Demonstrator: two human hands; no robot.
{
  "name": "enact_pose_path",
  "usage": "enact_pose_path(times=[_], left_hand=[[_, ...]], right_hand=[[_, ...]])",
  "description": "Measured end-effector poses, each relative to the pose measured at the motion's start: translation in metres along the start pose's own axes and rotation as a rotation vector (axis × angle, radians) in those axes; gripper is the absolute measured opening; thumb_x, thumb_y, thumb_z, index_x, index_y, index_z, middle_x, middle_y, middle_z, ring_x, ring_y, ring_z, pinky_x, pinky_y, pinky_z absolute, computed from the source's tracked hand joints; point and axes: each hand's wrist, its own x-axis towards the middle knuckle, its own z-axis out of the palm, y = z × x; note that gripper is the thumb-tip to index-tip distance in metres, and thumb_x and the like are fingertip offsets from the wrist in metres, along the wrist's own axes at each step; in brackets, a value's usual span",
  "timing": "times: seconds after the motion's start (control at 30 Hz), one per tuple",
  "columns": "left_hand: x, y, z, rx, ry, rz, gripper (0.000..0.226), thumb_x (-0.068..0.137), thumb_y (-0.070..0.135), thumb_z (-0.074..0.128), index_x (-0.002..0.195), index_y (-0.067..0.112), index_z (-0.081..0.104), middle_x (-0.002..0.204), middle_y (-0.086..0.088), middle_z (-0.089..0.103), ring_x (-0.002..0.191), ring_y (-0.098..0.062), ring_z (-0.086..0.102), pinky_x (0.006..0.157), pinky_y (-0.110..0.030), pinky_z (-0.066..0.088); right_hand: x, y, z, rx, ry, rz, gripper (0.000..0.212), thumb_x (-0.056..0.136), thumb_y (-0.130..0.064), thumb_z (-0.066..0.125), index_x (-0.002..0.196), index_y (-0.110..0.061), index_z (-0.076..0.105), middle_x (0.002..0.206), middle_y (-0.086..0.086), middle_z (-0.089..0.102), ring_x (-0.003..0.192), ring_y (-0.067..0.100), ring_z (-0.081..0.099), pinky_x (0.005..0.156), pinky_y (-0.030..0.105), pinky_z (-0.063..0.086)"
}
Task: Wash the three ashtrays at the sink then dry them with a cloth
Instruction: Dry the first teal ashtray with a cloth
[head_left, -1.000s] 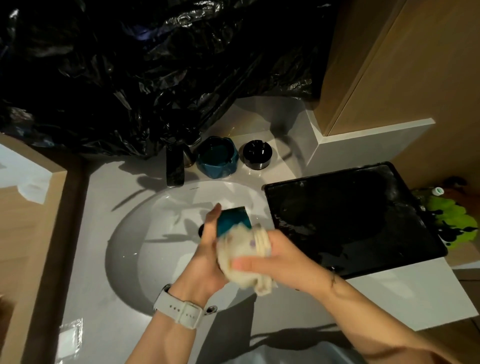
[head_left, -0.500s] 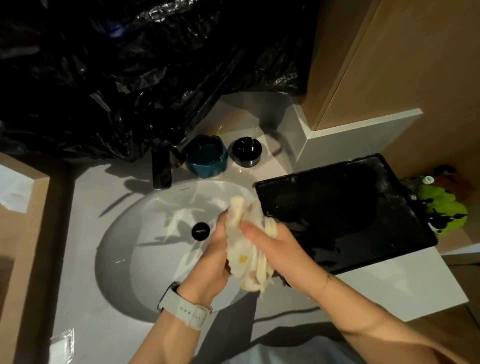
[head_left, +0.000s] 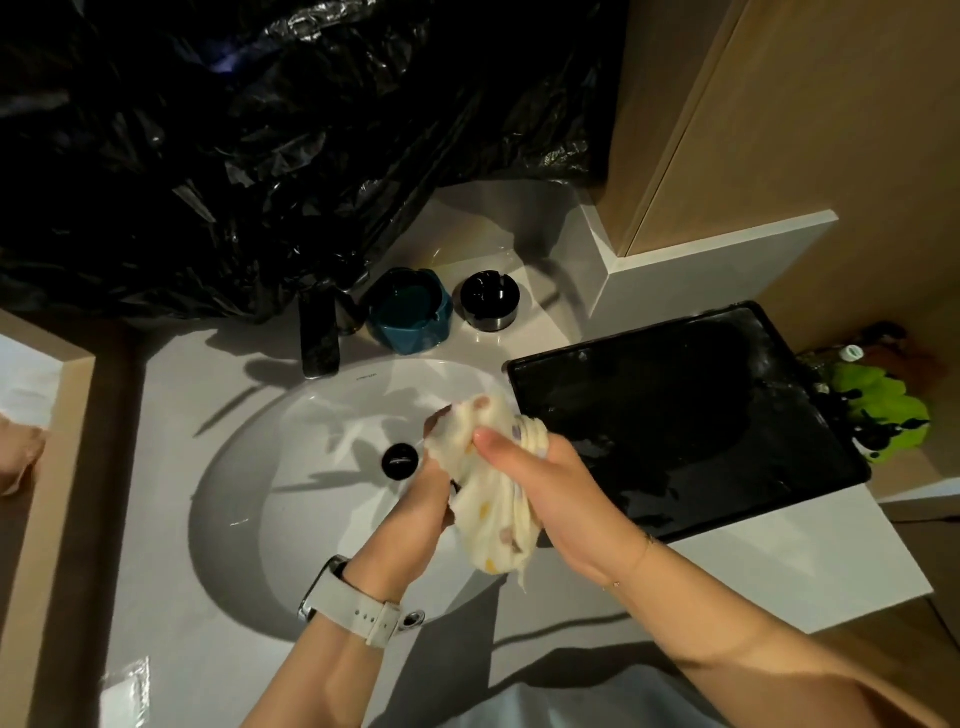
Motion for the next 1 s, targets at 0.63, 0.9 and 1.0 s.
enact_pose_path(times=[0.63,0.9,1.0], left_hand=[[-0.012,0.007,0.026,-0.438,0.039,-0.183,0.036,0.096,0.041,0.044,0.085,0.035,0.079,0.091,-0.006,0.076,0.09,-0.027,0.068,0.079,-0.042,0.052],[-0.002,0.014,0.022,-0.5,0.013,-0.519,0.065,0.079,0.065,0.055,0.078,0.003,0.076,0.076,-0.014,0.07,0.063,-0.03,0.067,0.065,-0.034,0.048],[-0.001,0.016,0.028,-0.468,0.051,-0.427,0.061,0.087,0.059,0.049,0.071,0.007,0.075,0.068,-0.013,0.067,0.057,-0.027,0.064,0.06,-0.029,0.046]], right_hand=[[-0.004,0.011,-0.017,-0.301,-0.109,-0.131,0.013,0.087,-0.013,0.068,0.099,-0.015,0.071,0.093,-0.001,0.075,0.091,0.011,0.07,0.078,0.02,0.054],[-0.011,0.013,-0.037,-1.243,-0.241,-0.388,0.047,0.078,-0.055,0.061,0.097,-0.012,0.067,0.091,-0.007,0.063,0.084,0.01,0.057,0.077,0.027,0.047],[-0.012,0.014,-0.028,-0.901,-0.134,-0.3,0.039,0.075,-0.048,0.07,0.086,-0.011,0.069,0.083,0.0,0.069,0.078,0.013,0.065,0.073,0.032,0.053]])
